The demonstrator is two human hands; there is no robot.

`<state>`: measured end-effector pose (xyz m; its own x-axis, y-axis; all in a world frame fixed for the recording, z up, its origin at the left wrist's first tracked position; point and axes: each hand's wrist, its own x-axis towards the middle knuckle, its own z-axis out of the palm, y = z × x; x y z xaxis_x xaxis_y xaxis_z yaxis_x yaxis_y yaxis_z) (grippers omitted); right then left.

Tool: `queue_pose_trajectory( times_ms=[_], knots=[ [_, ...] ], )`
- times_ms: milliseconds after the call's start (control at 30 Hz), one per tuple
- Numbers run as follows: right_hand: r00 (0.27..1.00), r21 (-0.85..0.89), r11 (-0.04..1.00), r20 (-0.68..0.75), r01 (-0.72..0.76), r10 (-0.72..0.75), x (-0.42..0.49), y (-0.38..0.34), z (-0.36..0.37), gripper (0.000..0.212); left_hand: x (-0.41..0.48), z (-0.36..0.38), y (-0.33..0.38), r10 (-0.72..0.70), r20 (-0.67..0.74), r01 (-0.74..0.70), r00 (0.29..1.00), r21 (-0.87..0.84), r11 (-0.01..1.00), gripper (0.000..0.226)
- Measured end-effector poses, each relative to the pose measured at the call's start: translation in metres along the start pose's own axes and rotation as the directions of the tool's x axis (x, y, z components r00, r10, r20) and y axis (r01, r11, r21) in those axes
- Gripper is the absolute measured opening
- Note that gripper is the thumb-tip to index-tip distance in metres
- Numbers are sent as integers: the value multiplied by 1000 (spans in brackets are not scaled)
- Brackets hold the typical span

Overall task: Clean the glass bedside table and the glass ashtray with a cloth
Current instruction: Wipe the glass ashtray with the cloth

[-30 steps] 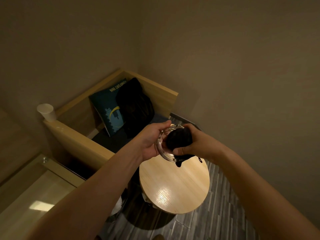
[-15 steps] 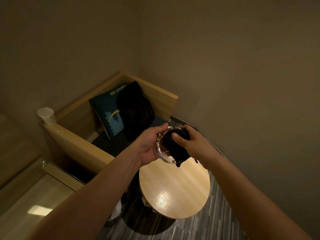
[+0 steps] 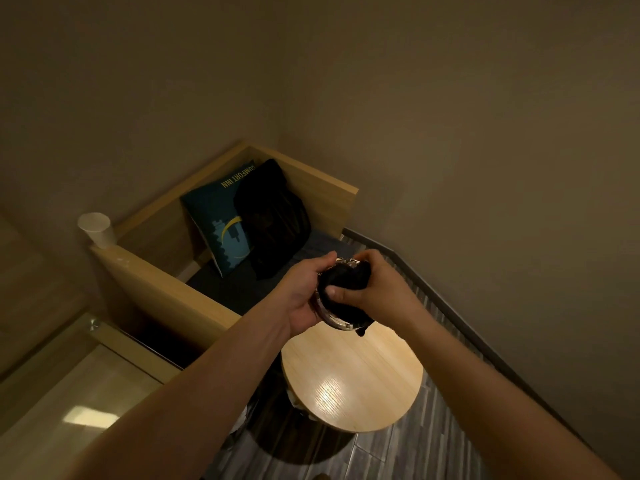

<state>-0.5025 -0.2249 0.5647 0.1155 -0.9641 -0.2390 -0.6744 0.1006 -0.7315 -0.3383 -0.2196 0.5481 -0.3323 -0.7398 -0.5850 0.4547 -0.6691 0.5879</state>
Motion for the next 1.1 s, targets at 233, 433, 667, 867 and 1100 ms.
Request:
queue_pose_trajectory(
  times_ms=[233,433,667,867,1100],
  knots=[
    [981,18,1000,-194,-14,17,-2,-1,16,44,4,-3,-10,75,-21,-77,997,-82,994,41],
    [996,242,966,-4,-88,91,-8,6,-2,21,4,-3,-8,78,22,-77,997,-29,997,42],
    [933,96,987,-351,126,-84,-35,24,2,27,8,6,-23,55,25,-54,998,-73,996,38],
    [844,331,908,-534,257,-44,-44,43,2,21,23,7,-43,68,-17,-69,998,-112,991,46],
    [880,881,451,-325,147,348,-20,94,-27,17,46,-15,-63,136,-75,-149,988,-201,968,51]
  ],
)
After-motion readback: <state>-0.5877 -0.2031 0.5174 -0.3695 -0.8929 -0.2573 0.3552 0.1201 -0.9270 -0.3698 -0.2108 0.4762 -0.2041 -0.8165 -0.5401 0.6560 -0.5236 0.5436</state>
